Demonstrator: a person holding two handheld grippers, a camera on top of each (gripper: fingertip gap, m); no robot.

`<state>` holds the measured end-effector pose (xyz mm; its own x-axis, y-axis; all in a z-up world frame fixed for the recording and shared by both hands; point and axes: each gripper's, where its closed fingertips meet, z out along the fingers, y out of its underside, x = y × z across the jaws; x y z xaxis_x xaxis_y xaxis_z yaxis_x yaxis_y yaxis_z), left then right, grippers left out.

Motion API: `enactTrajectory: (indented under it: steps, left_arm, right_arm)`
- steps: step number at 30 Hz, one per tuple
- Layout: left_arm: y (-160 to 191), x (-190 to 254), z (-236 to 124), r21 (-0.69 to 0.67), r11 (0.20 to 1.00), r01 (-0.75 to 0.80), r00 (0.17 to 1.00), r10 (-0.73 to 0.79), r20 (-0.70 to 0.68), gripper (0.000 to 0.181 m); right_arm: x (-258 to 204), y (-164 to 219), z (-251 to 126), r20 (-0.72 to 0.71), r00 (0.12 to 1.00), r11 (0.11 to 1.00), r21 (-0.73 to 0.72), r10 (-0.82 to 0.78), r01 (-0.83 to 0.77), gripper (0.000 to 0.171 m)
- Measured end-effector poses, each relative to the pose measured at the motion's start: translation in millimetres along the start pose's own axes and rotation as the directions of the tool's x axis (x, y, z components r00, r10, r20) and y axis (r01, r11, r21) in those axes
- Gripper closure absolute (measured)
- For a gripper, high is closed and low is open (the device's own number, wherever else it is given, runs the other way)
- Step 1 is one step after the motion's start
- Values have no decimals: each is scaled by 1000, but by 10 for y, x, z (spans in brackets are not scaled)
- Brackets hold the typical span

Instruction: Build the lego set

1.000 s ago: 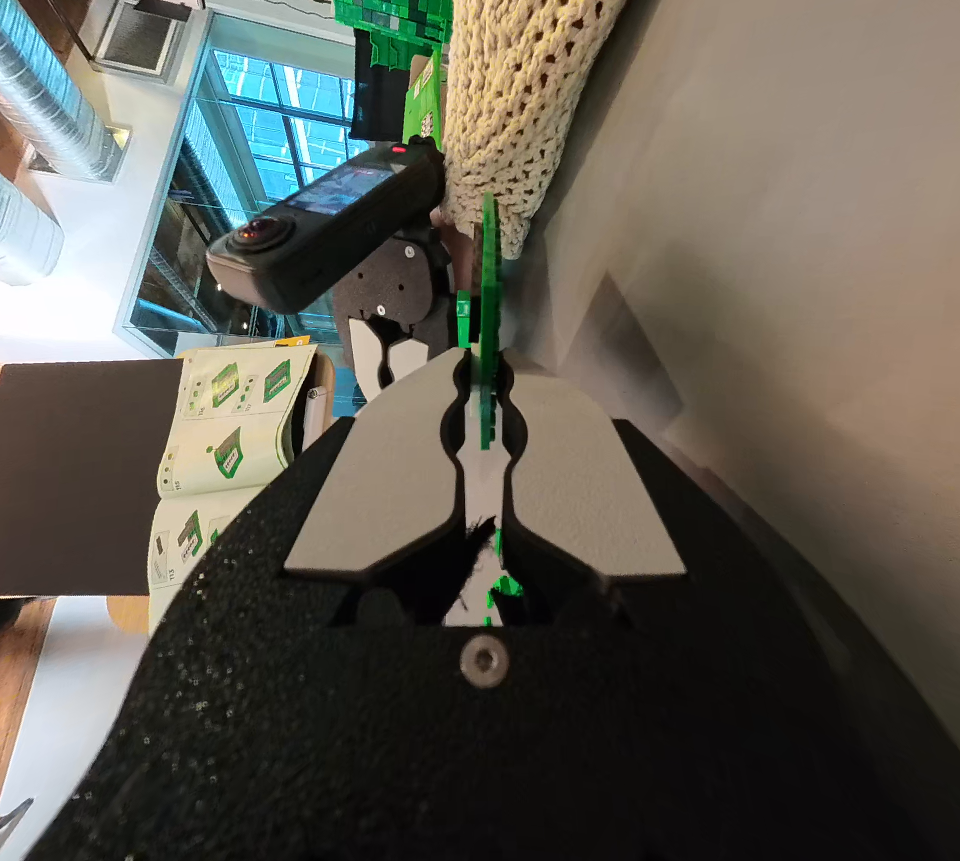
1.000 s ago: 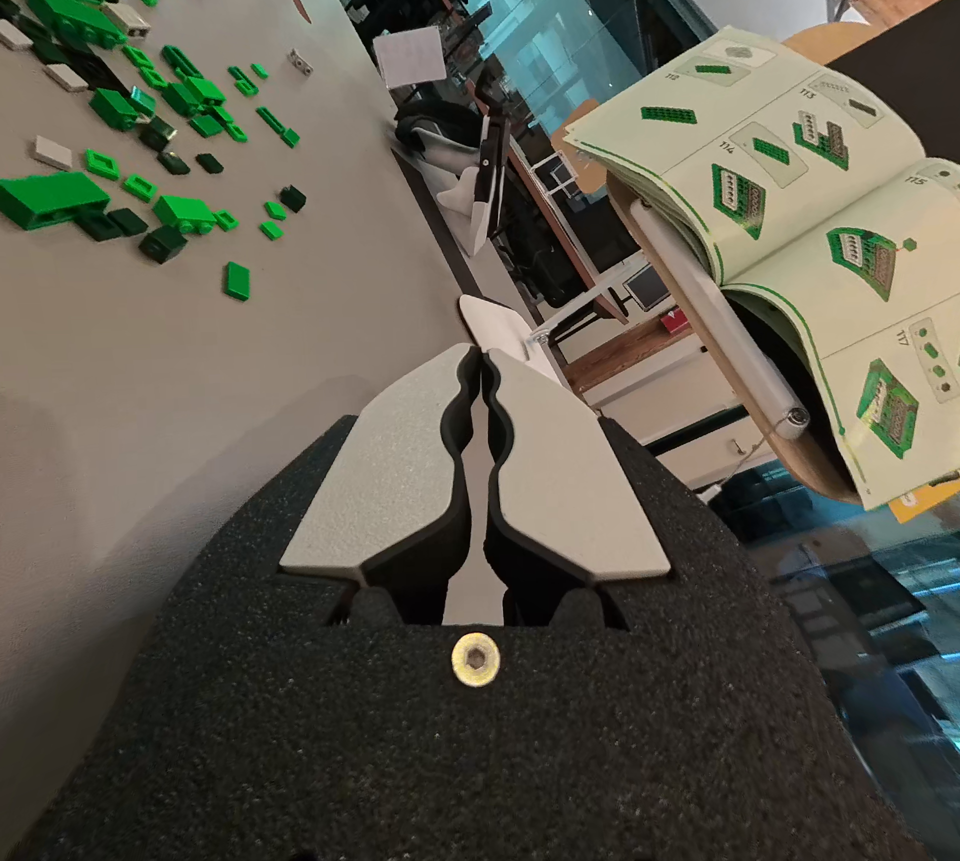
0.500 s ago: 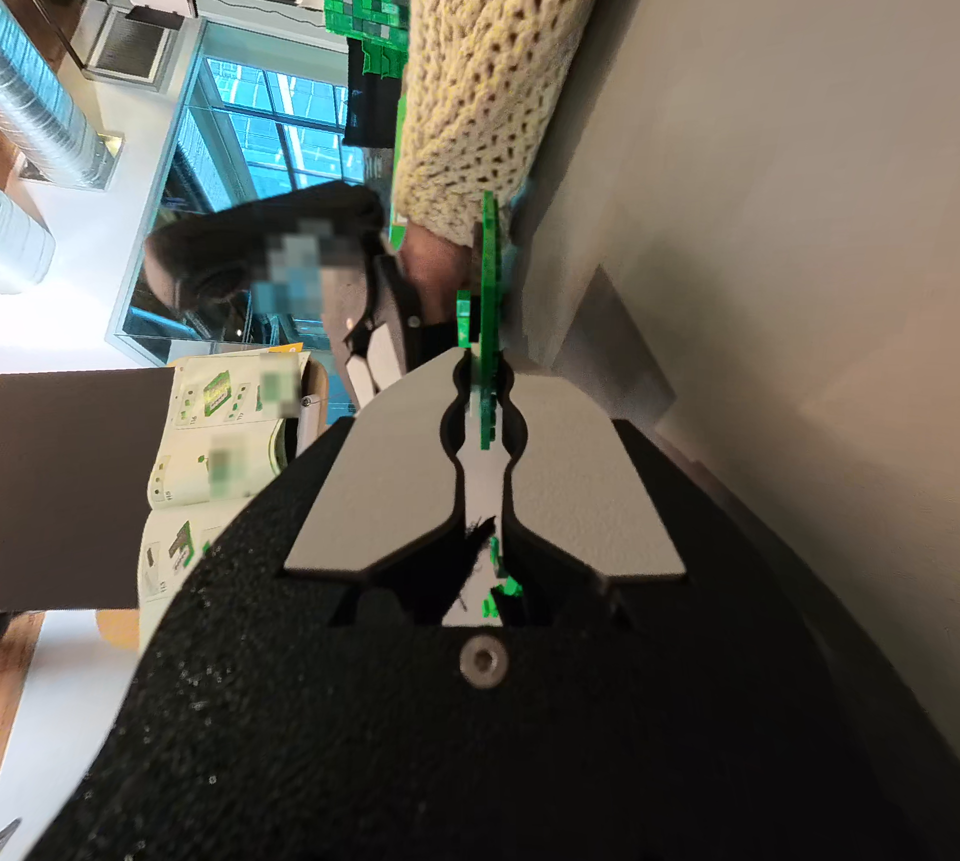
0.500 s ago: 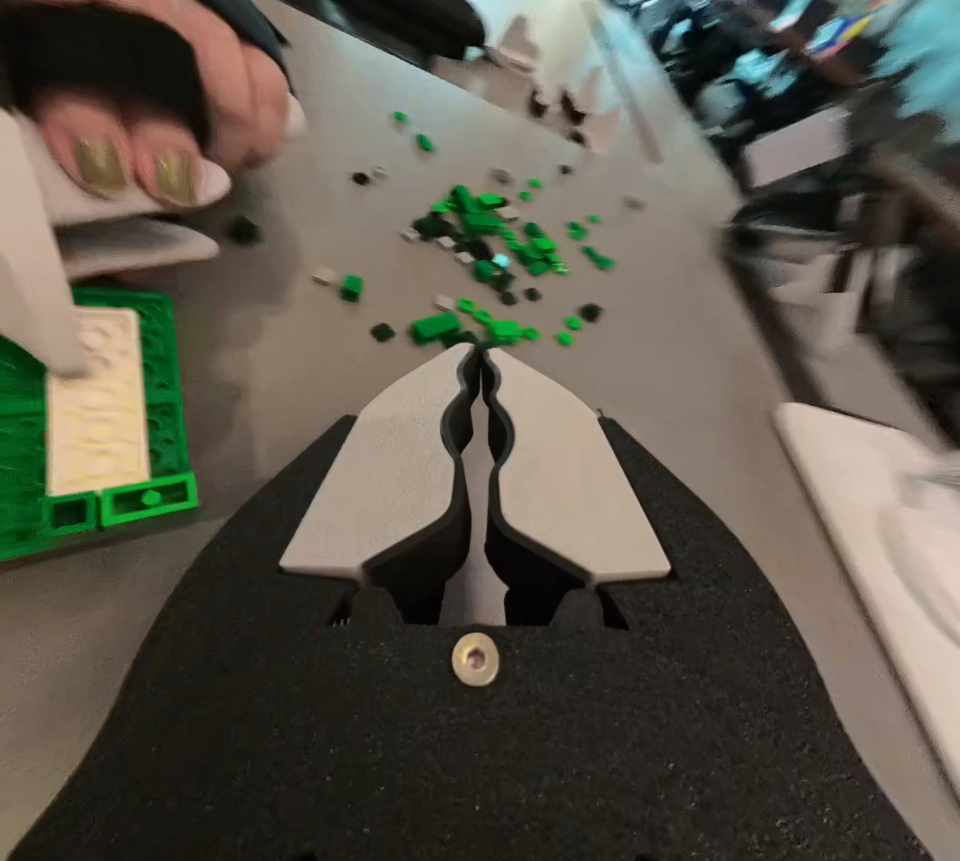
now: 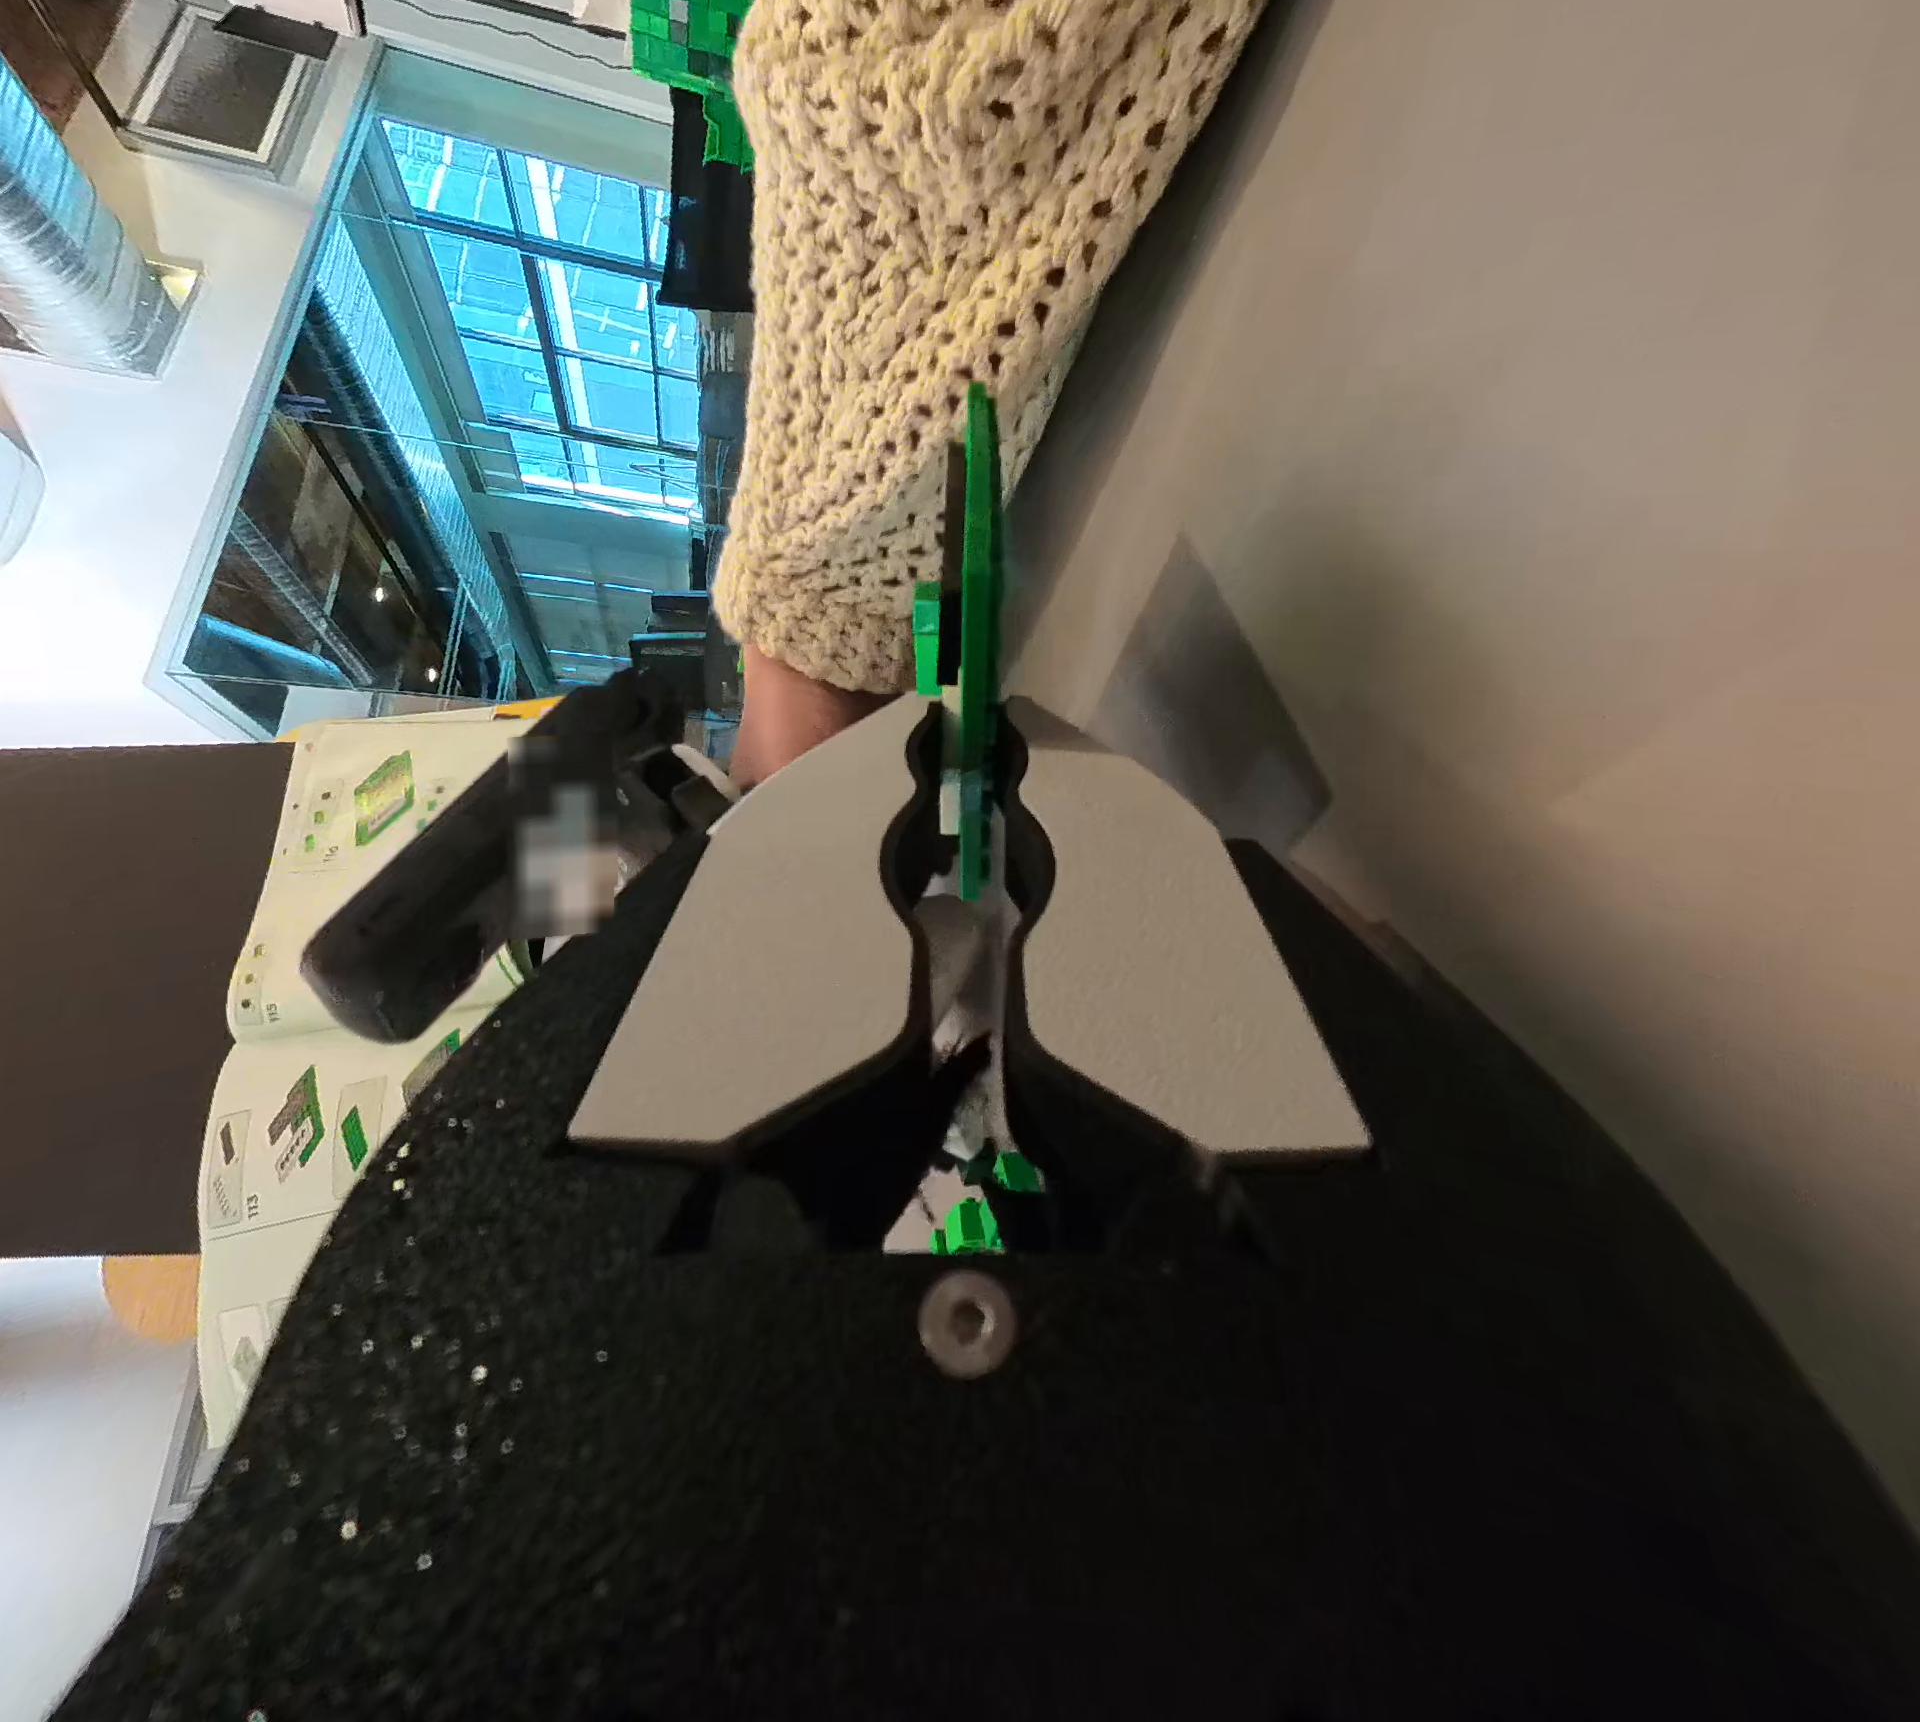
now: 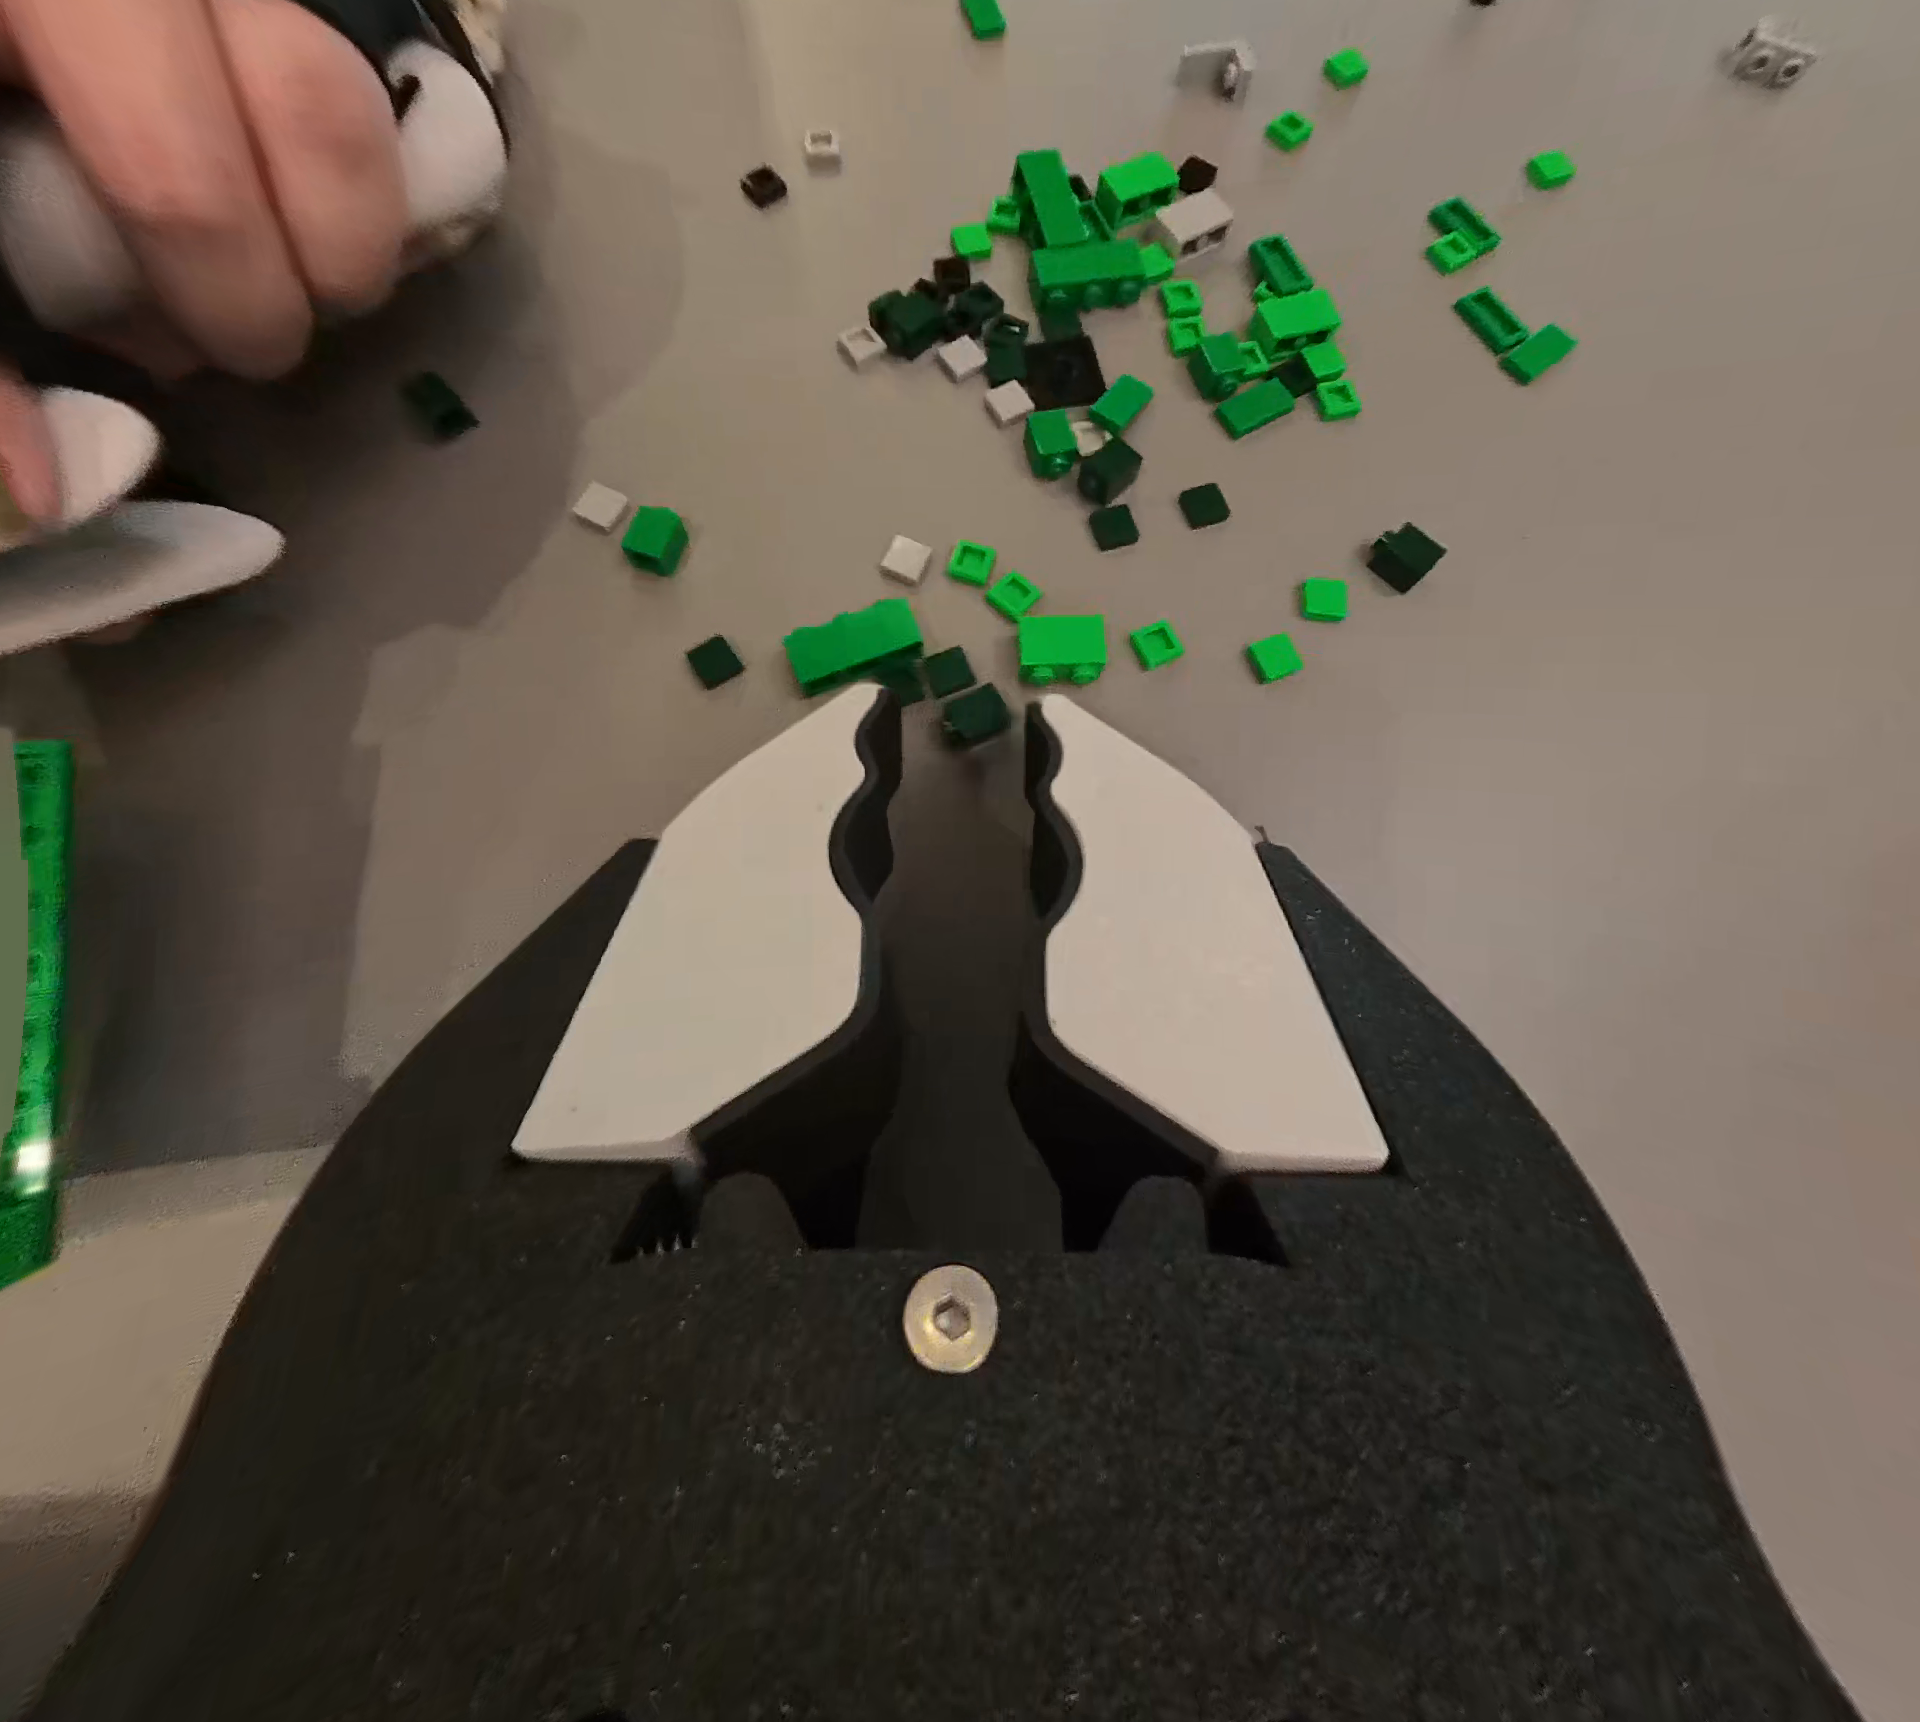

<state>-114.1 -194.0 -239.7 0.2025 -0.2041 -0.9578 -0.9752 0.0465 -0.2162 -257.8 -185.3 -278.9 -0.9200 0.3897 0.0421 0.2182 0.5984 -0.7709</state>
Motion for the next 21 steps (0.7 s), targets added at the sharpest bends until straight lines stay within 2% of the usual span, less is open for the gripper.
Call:
enactTrajectory:
  steps: [8,12,15,21]
  left_arm:
    - [-14,31,-12,-3,1000,-1,1000,1,-5,173]
    - [-6,41,-17,-9,1000,4,1000,-5,-7,173]
    - [-3,45,-16,-11,1000,12,1000,-12,-8,173]
    - [-1,62,-10,-14,1000,12,1000,-13,-12,173]
  right_arm:
    - [-6,-3,9,22,1000,1000,-4,-10,10,151]
    - [-186,3,-65,148,988,999,9,47,-49,158]
    - [-161,-15,-105,170,978,992,31,117,-124,148]
    - [-215,9,-73,153,988,999,10,32,-34,146]
